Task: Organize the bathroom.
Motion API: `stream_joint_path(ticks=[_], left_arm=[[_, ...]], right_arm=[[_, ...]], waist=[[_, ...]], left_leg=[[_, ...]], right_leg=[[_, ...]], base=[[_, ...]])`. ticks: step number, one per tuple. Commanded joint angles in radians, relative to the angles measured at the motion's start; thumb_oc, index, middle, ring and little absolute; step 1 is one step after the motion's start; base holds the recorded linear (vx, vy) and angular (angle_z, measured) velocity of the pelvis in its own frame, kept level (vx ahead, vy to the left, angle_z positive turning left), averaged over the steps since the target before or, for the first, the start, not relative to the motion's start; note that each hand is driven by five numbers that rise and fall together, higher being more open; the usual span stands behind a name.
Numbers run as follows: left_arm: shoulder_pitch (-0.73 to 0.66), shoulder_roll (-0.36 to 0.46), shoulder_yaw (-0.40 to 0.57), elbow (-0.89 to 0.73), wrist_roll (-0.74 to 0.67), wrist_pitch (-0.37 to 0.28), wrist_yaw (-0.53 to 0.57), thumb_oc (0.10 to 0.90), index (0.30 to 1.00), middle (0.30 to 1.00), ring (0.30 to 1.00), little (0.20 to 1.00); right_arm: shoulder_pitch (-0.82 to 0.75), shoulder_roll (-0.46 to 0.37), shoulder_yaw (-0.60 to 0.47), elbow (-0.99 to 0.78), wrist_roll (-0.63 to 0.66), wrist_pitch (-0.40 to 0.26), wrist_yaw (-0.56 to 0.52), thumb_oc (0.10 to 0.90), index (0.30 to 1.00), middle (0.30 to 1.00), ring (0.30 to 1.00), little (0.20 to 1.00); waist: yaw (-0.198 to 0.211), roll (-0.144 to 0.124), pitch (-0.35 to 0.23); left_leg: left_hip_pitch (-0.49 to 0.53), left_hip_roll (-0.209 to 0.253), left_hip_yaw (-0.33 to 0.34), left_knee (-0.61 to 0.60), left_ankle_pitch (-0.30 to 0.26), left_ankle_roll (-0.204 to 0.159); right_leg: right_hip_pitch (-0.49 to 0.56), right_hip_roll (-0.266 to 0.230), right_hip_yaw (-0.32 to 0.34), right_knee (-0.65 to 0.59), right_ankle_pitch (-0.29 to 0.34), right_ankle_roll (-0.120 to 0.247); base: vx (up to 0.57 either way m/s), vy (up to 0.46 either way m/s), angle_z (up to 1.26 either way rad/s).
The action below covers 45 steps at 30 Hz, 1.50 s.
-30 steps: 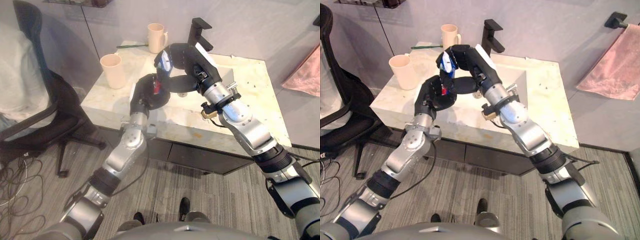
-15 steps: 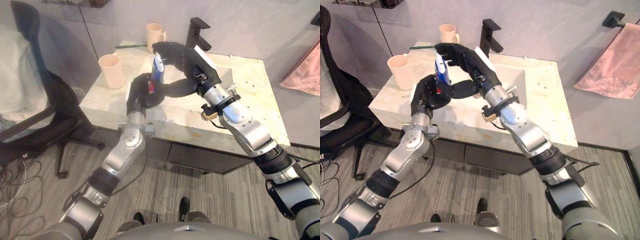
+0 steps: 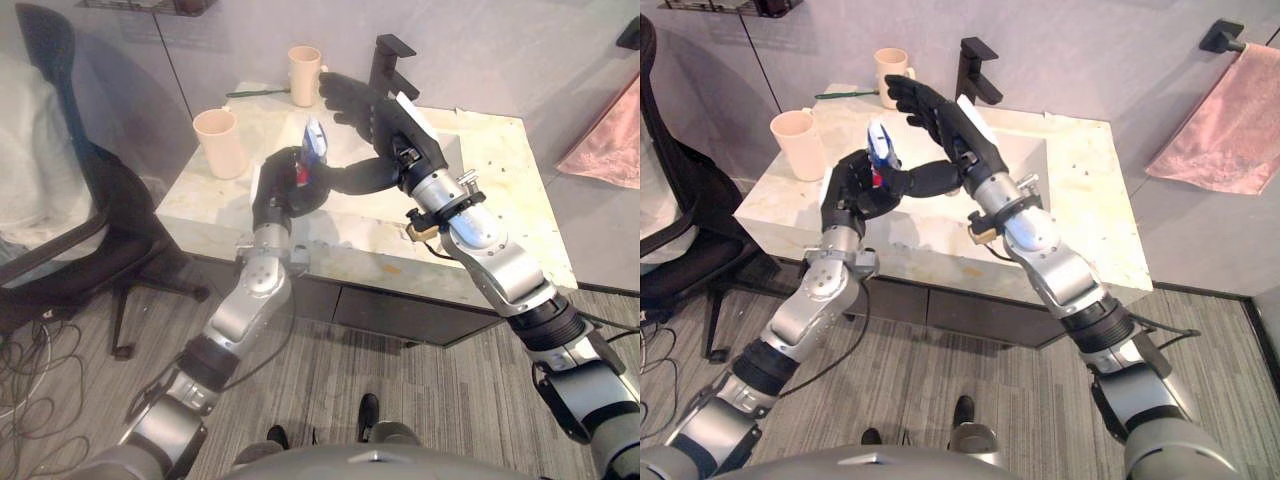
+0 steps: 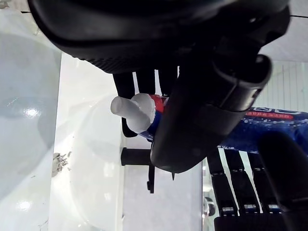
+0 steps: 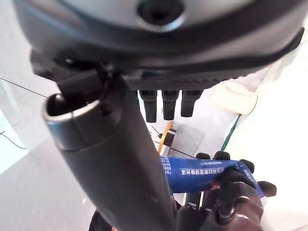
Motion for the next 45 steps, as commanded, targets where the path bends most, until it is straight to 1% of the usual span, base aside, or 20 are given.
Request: stream_joint_path(ticks=[1,2,3,4,5,15,21,22,23,24,28,30,32,33,35,38,40,42,44,45], left_arm=[[-0.139,-0.014,0.012,0.009,0.090,-0.101,-0.007,0.400,0.300,0.300,0.300,0.300],[-0.138,-0.014,0.011,0.010,0.090,-0.101,-0.007,0.400,0.300,0.300,0.300,0.300],[-0.137,-0.014,0.011,0.010,0.090,-0.101,-0.008,0.400,0.300,0.300,0.300,0.300],[-0.136,-0.015,0.011,0.013,0.091,-0.102,-0.009,0.400,0.300,0.300,0.300,0.300],[-0.136,-0.016,0.010,0.017,0.091,-0.103,-0.009,0.400,0.300,0.300,0.300,0.300],[-0.127,-0.015,0.011,0.018,0.095,-0.099,-0.010,0.400,0.300,0.300,0.300,0.300],[-0.125,-0.008,0.018,0.028,0.106,-0.092,-0.005,0.400,0.300,0.300,0.300,0.300],[-0.123,-0.007,0.019,0.030,0.131,-0.091,-0.001,0.467,0.401,0.401,0.401,0.401],[-0.121,-0.002,0.019,0.031,0.160,-0.087,0.013,0.762,0.844,0.844,0.844,0.844],[-0.114,0.008,0.024,0.039,0.146,-0.090,0.027,0.800,0.900,0.900,0.900,0.900],[-0.085,0.029,0.049,0.039,0.179,-0.099,0.034,0.800,0.900,0.900,0.900,0.900],[-0.059,0.048,0.069,0.025,0.198,-0.098,0.035,0.800,0.900,0.900,0.900,0.900],[-0.012,0.082,0.099,0.002,0.221,-0.088,0.023,0.800,0.900,0.900,0.900,0.900],[-0.008,0.084,0.101,-0.001,0.227,-0.086,0.024,0.800,0.900,0.900,0.900,0.900],[0.040,0.120,0.129,-0.023,0.232,-0.093,-0.008,0.800,0.900,0.900,0.900,0.900],[0.091,0.154,0.159,-0.062,0.247,-0.099,-0.070,0.800,0.900,0.900,0.900,0.900],[0.119,0.169,0.172,-0.078,0.242,-0.098,-0.093,0.800,0.900,0.900,0.900,0.900],[0.141,0.177,0.180,-0.079,0.245,-0.117,-0.115,0.800,0.900,0.900,0.900,0.900],[0.147,0.177,0.180,-0.084,0.245,-0.119,-0.126,0.800,0.900,0.900,0.900,0.900],[0.157,0.175,0.172,-0.086,0.247,-0.125,-0.132,0.800,0.900,0.900,0.900,0.900]], right_arm=[[-0.080,0.014,-0.094,-0.075,0.055,-0.134,-0.017,0.558,0.538,0.538,0.538,0.538],[-0.082,0.015,-0.092,-0.076,0.055,-0.133,-0.016,0.568,0.552,0.552,0.552,0.552],[-0.085,0.015,-0.090,-0.079,0.055,-0.132,-0.016,0.521,0.481,0.481,0.481,0.481],[-0.087,0.018,-0.088,-0.080,0.054,-0.132,-0.014,0.430,0.345,0.345,0.345,0.345],[-0.090,0.021,-0.086,-0.079,0.051,-0.133,-0.013,0.400,0.300,0.300,0.300,0.300],[-0.114,0.026,-0.081,-0.088,0.039,-0.121,-0.038,0.400,0.300,0.300,0.300,0.300],[-0.113,0.015,-0.099,-0.075,0.029,-0.137,-0.044,0.400,0.300,0.300,0.300,0.300],[-0.114,0.012,-0.101,-0.073,0.021,-0.140,-0.040,0.400,0.300,0.300,0.300,0.300],[-0.120,0.005,-0.102,-0.068,0.012,-0.146,-0.039,0.400,0.300,0.300,0.300,0.300],[-0.127,-0.007,-0.105,-0.060,0.005,-0.156,-0.046,0.400,0.300,0.300,0.300,0.300],[-0.139,-0.029,-0.119,-0.043,-0.029,-0.185,-0.081,0.400,0.300,0.300,0.300,0.300],[-0.145,-0.045,-0.130,-0.030,-0.044,-0.208,-0.114,0.400,0.300,0.300,0.300,0.300],[-0.163,-0.072,-0.156,0.004,-0.075,-0.245,-0.185,0.400,0.300,0.300,0.300,0.300],[-0.164,-0.074,-0.158,0.007,-0.083,-0.249,-0.194,0.400,0.300,0.300,0.300,0.300],[-0.173,-0.106,-0.182,0.040,-0.102,-0.282,-0.258,0.400,0.300,0.300,0.300,0.300],[-0.164,-0.147,-0.213,0.057,-0.122,-0.300,-0.325,0.400,0.300,0.300,0.300,0.300],[-0.156,-0.180,-0.233,0.068,-0.142,-0.319,-0.371,0.400,0.300,0.300,0.300,0.300],[-0.151,-0.219,-0.259,0.083,-0.143,-0.347,-0.401,0.400,0.300,0.300,0.300,0.300],[-0.148,-0.240,-0.274,0.093,-0.142,-0.367,-0.417,0.400,0.300,0.300,0.300,0.300],[-0.136,-0.268,-0.294,0.094,-0.166,-0.388,-0.455,0.400,0.300,0.300,0.300,0.300]], waist=[[0.000,-0.014,-0.089],[0.001,-0.014,-0.090],[0.002,-0.014,-0.090],[0.003,-0.015,-0.090],[0.005,-0.015,-0.089],[0.013,-0.016,-0.089],[0.012,-0.017,-0.090],[0.014,-0.017,-0.091],[0.016,-0.018,-0.091],[0.020,-0.019,-0.092],[0.035,-0.022,-0.092],[0.049,-0.024,-0.093],[0.083,-0.026,-0.091],[0.086,-0.027,-0.090],[0.116,-0.029,-0.080],[0.139,-0.022,-0.065],[0.132,-0.020,-0.062],[0.115,-0.023,-0.064],[0.100,-0.027,-0.066],[0.073,-0.042,-0.062]], left_leg=[[-0.034,-0.098,-0.011,0.047,-0.042,0.056],[-0.034,-0.098,-0.011,0.046,-0.042,0.056],[-0.033,-0.099,-0.012,0.046,-0.042,0.057],[-0.033,-0.099,-0.013,0.046,-0.042,0.057],[-0.032,-0.099,-0.015,0.045,-0.042,0.057],[-0.033,-0.099,-0.019,0.046,-0.041,0.056],[-0.031,-0.100,-0.020,0.046,-0.043,0.055],[-0.032,-0.101,-0.021,0.047,-0.043,0.055],[-0.034,-0.102,-0.022,0.048,-0.043,0.055],[-0.034,-0.103,-0.024,0.049,-0.044,0.054],[-0.038,-0.105,-0.030,0.053,-0.048,0.055],[-0.040,-0.107,-0.037,0.056,-0.049,0.054],[-0.048,-0.107,-0.052,0.061,-0.049,0.056],[-0.049,-0.107,-0.053,0.062,-0.050,0.056],[-0.059,-0.102,-0.069,0.077,-0.053,0.061],[-0.058,-0.094,-0.097,0.085,-0.059,0.063],[-0.042,-0.098,-0.134,0.081,-0.068,0.067],[-0.022,-0.106,-0.178,0.073,-0.075,0.065],[-0.009,-0.117,-0.211,0.067,-0.086,0.063],[-0.001,-0.147,-0.253,0.068,-0.094,0.066]], right_leg=[[0.010,0.042,0.006,0.053,-0.111,0.046],[0.011,0.042,0.005,0.052,-0.111,0.046],[0.011,0.042,0.005,0.052,-0.111,0.046],[0.012,0.042,0.004,0.052,-0.111,0.046],[0.012,0.042,0.003,0.051,-0.110,0.046],[0.012,0.039,0.000,0.053,-0.110,0.046],[0.011,0.037,0.000,0.054,-0.108,0.049],[0.011,0.036,-0.001,0.054,-0.107,0.049],[0.011,0.033,-0.003,0.054,-0.106,0.049],[0.011,0.032,-0.004,0.054,-0.105,0.050],[0.012,0.024,-0.014,0.057,-0.107,0.051],[0.012,0.018,-0.022,0.062,-0.109,0.052],[0.014,0.003,-0.039,0.088,-0.120,0.054],[0.014,0.002,-0.040,0.093,-0.122,0.054],[0.001,-0.028,-0.050,0.168,-0.112,0.058],[-0.034,-0.063,-0.042,0.282,-0.079,0.053],[-0.064,-0.041,-0.003,0.293,-0.083,0.050],[-0.087,0.000,0.025,0.234,-0.102,0.045],[-0.102,0.019,0.042,0.177,-0.083,0.047],[-0.149,0.035,0.078,0.114,-0.020,0.052]], base=[[0.00,0.000,0.00],[0.00,0.000,0.00],[0.00,0.000,0.00],[0.00,0.000,0.00],[0.00,0.000,0.00],[0.00,0.000,0.00],[0.00,0.000,0.00],[0.00,0.000,0.00],[0.00,0.047,0.00],[0.00,0.046,0.00],[0.00,0.048,0.02],[0.00,0.054,0.02],[-0.01,0.057,0.05],[-0.01,0.036,0.10],[-0.01,0.034,0.19],[0.04,0.023,0.41],[0.15,0.012,0.69],[0.16,-0.001,0.88],[0.12,-0.005,0.91],[0.11,0.005,0.88]])
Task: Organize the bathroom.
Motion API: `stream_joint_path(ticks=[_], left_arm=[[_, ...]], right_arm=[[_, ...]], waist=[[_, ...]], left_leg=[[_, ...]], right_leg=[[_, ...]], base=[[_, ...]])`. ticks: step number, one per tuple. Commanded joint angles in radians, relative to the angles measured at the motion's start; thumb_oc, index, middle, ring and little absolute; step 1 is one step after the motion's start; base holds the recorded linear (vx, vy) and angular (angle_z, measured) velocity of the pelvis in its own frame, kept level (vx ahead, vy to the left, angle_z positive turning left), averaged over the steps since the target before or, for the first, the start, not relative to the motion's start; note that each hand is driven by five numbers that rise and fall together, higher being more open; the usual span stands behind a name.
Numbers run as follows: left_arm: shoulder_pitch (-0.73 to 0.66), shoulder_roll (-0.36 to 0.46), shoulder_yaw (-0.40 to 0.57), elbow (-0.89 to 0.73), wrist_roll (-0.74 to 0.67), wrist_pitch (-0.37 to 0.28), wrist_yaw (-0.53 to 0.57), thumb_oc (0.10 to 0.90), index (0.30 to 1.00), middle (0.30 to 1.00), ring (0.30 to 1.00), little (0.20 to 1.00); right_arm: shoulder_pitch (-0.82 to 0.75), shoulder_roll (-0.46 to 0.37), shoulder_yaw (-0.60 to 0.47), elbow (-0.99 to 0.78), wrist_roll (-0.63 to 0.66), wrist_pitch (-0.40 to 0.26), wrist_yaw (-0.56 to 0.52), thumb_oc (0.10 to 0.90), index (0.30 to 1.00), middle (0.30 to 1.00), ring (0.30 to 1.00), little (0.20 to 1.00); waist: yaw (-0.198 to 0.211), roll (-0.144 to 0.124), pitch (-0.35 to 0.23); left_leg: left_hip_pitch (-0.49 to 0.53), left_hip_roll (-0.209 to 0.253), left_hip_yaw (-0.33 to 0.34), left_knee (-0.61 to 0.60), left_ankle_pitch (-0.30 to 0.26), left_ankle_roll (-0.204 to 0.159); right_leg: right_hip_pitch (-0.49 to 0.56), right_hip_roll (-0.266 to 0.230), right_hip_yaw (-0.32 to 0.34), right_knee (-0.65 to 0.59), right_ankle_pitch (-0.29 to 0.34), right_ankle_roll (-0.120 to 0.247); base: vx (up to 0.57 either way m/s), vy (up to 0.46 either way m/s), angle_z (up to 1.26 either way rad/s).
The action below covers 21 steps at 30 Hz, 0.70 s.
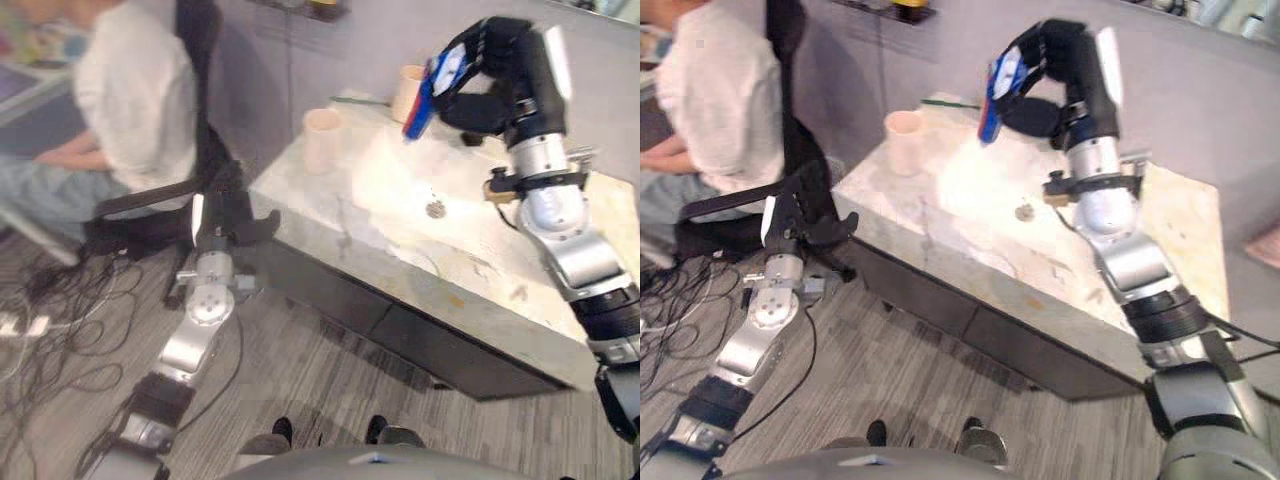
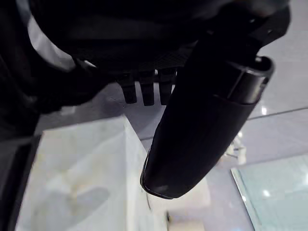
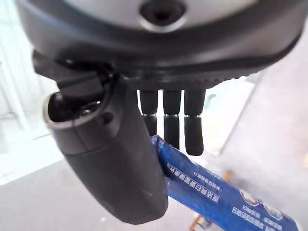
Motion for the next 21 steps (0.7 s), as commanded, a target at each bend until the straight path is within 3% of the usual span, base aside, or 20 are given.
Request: stream_joint_path(ticks=[1,3,5,6,10,21], left_arm=[[-0.061,0.019,-0.033,-0.086,0.085,-0.126,-0.041,0.800,0.900,0.900,0.900,0.900],[-0.038,0.021,-0.041,-0.071,0.051,-0.134,-0.054,0.800,0.900,0.900,0.900,0.900],[-0.028,0.022,-0.040,-0.061,0.032,-0.143,-0.070,0.800,0.900,0.900,0.900,0.900],[-0.014,0.021,-0.038,-0.055,0.023,-0.157,-0.095,0.800,0.900,0.900,0.900,0.900],[0.011,0.015,-0.052,-0.078,0.007,-0.162,-0.106,0.800,0.900,0.900,0.900,0.900],[0.032,0.001,-0.104,-0.105,-0.017,-0.149,-0.093,0.800,0.900,0.900,0.900,0.900]], right_arm=[[-0.130,-0.033,-0.107,-0.016,-0.048,-0.157,-0.132,0.400,0.300,0.300,0.300,0.300],[-0.111,-0.063,-0.131,-0.023,-0.061,-0.164,-0.188,0.400,0.300,0.300,0.300,0.300],[-0.101,-0.068,-0.145,-0.023,-0.057,-0.166,-0.205,0.400,0.300,0.300,0.300,0.300],[-0.101,-0.056,-0.150,-0.008,-0.068,-0.165,-0.213,0.400,0.300,0.300,0.300,0.300],[-0.109,-0.009,-0.113,0.012,-0.067,-0.153,-0.206,0.400,0.300,0.300,0.300,0.300],[-0.052,0.093,-0.081,0.019,-0.053,-0.148,-0.211,0.400,0.300,0.300,0.300,0.300]], waist=[[-0.021,-0.040,-0.078],[-0.050,-0.047,-0.071],[-0.054,-0.048,-0.070],[-0.043,-0.052,-0.074],[-0.022,-0.050,-0.080],[-0.015,-0.043,-0.074]], left_leg=[[0.042,-0.143,0.003,0.067,-0.117,0.008],[0.069,-0.167,-0.058,0.065,-0.137,0.017],[0.077,-0.172,-0.077,0.062,-0.141,0.022],[0.081,-0.173,-0.082,0.060,-0.142,0.021],[0.080,-0.162,-0.072,0.055,-0.137,0.015],[0.054,-0.149,-0.044,0.075,-0.130,0.016]], right_leg=[[-0.065,0.027,0.016,-0.092,0.147,0.034],[-0.121,0.056,0.054,-0.116,0.198,0.036],[-0.125,0.059,0.051,-0.112,0.198,0.031],[-0.109,0.055,0.018,-0.130,0.199,0.023],[-0.078,0.057,-0.017,-0.160,0.195,0.013],[-0.058,0.068,-0.013,-0.160,0.177,0.003]], base=[[0.23,0.004,1.18],[0.22,-0.014,1.12],[0.12,-0.053,0.72],[0.10,-0.076,0.60],[0.11,-0.083,0.20],[0.08,-0.054,0.08]])
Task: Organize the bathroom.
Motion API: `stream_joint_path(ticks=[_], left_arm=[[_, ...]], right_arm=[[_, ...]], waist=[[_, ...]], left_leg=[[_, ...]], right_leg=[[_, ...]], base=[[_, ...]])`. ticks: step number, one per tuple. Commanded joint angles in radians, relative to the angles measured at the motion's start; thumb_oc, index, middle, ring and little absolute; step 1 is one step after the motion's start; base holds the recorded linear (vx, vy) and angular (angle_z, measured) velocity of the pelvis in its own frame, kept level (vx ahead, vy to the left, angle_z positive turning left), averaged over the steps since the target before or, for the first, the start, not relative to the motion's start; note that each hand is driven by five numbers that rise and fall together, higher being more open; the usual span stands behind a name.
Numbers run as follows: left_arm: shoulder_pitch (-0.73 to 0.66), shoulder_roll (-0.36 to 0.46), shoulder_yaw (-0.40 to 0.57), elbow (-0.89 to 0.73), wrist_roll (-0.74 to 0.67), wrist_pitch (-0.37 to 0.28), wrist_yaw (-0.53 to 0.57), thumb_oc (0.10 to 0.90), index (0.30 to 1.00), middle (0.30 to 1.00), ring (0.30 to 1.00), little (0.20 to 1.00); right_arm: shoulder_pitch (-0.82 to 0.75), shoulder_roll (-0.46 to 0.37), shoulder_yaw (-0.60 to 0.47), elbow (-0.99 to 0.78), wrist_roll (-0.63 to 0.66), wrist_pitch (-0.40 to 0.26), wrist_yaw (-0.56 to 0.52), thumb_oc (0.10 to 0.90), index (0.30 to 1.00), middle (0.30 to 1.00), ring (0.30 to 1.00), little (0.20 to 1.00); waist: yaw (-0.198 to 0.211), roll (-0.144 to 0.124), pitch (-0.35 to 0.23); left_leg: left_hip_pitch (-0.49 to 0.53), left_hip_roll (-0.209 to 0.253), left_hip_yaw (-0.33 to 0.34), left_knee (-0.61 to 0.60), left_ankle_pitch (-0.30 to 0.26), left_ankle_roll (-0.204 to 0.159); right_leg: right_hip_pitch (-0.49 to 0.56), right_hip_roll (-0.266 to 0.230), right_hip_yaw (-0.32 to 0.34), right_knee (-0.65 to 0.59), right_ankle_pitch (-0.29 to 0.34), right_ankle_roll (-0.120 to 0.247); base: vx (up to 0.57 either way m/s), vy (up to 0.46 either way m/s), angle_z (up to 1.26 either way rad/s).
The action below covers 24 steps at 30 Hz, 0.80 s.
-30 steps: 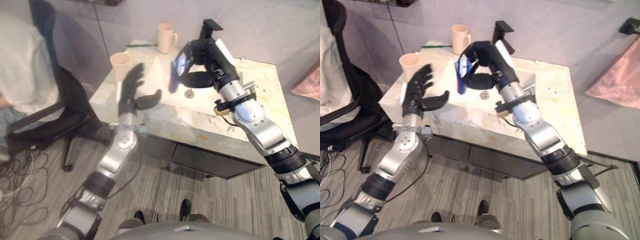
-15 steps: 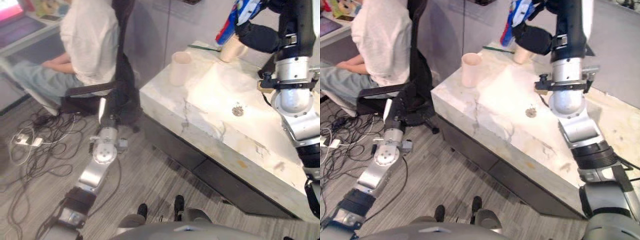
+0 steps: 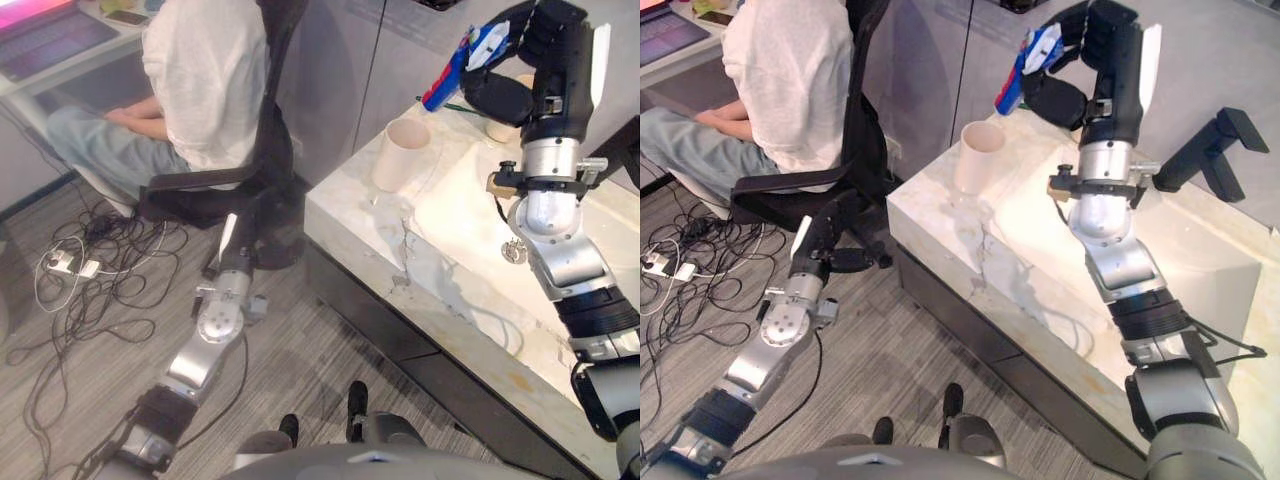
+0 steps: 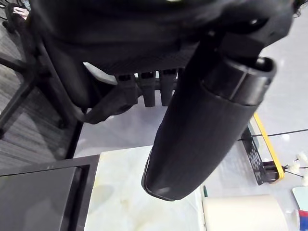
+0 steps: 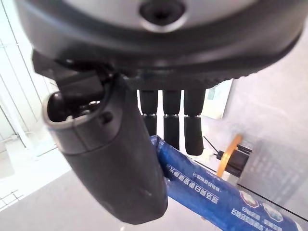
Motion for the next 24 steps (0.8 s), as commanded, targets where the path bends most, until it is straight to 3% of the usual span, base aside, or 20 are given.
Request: stream_joint_path(ticks=[1,24], left_arm=[[-0.025,0.011,0.016,-0.122,0.000,-0.124,0.016,0.800,0.900,0.900,0.900,0.900],[-0.049,-0.025,-0.032,-0.079,-0.001,-0.125,0.055,0.800,0.900,0.900,0.900,0.900]], right_arm=[[-0.078,0.005,-0.080,-0.083,0.011,-0.088,-0.056,0.400,0.300,0.300,0.300,0.300],[-0.025,0.044,-0.101,-0.203,0.123,-0.052,0.000,0.400,0.300,0.300,0.300,0.300]], waist=[[0.010,-0.045,-0.089],[-0.022,-0.045,-0.088]], left_leg=[[0.026,-0.095,0.067,0.036,-0.080,0.041],[0.021,-0.092,0.099,0.070,-0.100,0.037]], right_leg=[[-0.081,0.026,0.000,-0.056,0.100,0.067],[-0.060,0.043,0.023,-0.042,0.066,0.048]], base=[[0.04,-0.048,0.13],[0.00,0.000,0.00]])
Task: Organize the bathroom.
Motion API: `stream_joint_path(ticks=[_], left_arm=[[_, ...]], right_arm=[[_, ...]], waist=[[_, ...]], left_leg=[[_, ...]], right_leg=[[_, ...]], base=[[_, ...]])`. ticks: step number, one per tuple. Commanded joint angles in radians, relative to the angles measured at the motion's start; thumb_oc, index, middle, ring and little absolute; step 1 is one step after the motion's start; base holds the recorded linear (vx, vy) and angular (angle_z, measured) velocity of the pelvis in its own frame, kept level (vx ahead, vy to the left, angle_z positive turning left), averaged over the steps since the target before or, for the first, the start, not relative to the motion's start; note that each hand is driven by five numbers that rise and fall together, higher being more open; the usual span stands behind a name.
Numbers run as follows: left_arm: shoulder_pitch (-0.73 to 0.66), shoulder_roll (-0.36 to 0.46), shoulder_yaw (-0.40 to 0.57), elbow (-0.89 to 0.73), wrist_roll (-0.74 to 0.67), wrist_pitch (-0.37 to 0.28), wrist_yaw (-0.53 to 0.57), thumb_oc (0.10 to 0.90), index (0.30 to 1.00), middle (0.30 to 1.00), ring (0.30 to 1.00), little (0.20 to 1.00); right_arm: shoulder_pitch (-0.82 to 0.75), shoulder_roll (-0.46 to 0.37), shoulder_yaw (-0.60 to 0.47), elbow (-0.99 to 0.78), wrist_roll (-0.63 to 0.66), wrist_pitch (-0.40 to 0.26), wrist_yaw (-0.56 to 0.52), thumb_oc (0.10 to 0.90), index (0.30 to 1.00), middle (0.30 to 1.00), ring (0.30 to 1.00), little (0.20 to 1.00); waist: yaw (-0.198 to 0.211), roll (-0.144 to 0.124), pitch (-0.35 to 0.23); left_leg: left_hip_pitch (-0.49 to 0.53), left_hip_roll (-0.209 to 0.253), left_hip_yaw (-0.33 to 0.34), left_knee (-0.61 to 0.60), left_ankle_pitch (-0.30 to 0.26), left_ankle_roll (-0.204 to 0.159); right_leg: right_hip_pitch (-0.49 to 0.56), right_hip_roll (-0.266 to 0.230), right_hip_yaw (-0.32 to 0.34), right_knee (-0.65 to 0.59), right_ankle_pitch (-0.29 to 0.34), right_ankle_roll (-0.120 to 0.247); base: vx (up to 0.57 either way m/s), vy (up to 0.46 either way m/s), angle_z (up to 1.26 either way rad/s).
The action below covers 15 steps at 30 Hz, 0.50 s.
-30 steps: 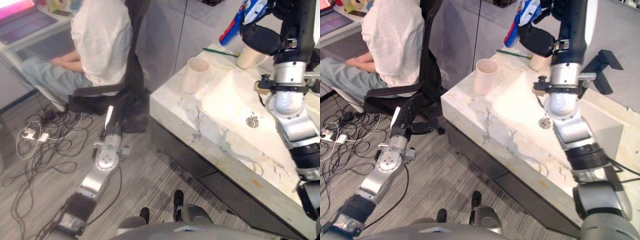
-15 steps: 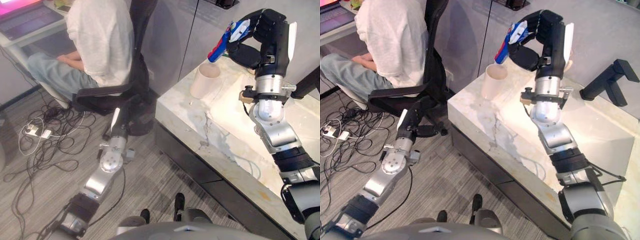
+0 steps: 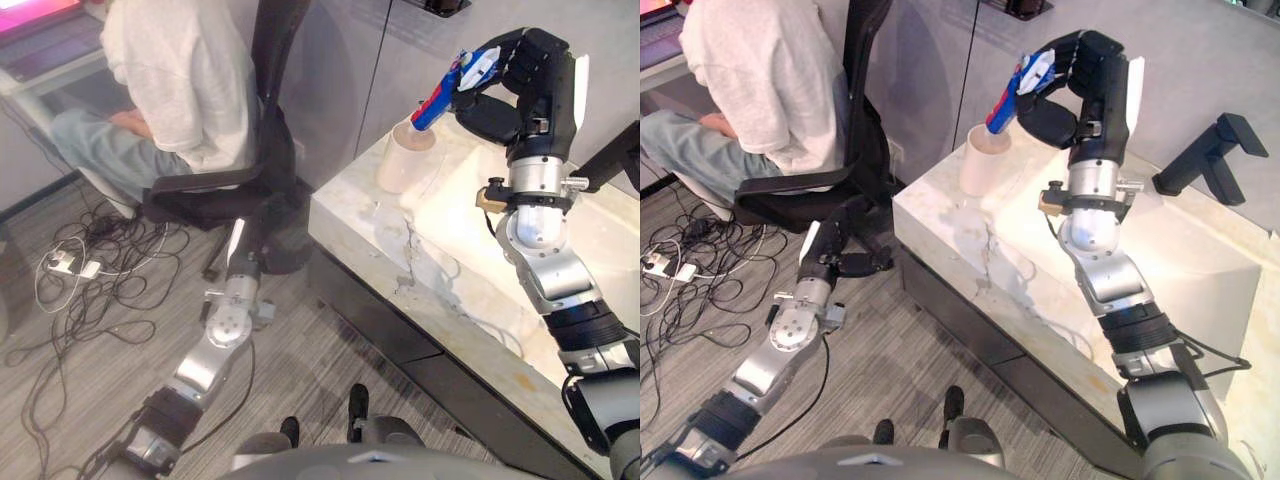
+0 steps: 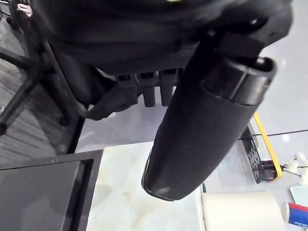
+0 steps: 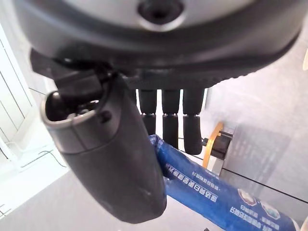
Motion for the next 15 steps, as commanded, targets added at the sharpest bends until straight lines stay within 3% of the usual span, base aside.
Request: stream_joint_path(ticks=[1,15], left_arm=[[-0.051,-0.019,0.007,-0.077,0.005,-0.130,0.020,0.800,0.900,0.900,0.900,0.900],[-0.035,-0.019,0.051,-0.079,0.024,-0.118,0.042,0.800,0.900,0.900,0.900,0.900]], right_arm=[[-0.067,0.007,-0.093,-0.152,0.040,-0.062,-0.005,0.400,0.300,0.300,0.300,0.300],[0.050,0.084,-0.088,-0.081,0.070,-0.058,0.054,0.400,0.300,0.300,0.300,0.300]], waist=[[-0.004,-0.035,-0.094],[0.000,-0.033,-0.083]], left_leg=[[0.007,-0.078,0.080,0.076,-0.100,0.040],[0.004,-0.082,0.085,0.084,-0.103,0.044]], right_leg=[[-0.087,0.052,0.014,-0.006,0.046,0.029],[-0.089,0.045,0.001,-0.003,0.050,0.031]], base=[[-0.02,0.036,-0.06],[0.00,-0.001,-0.01]])
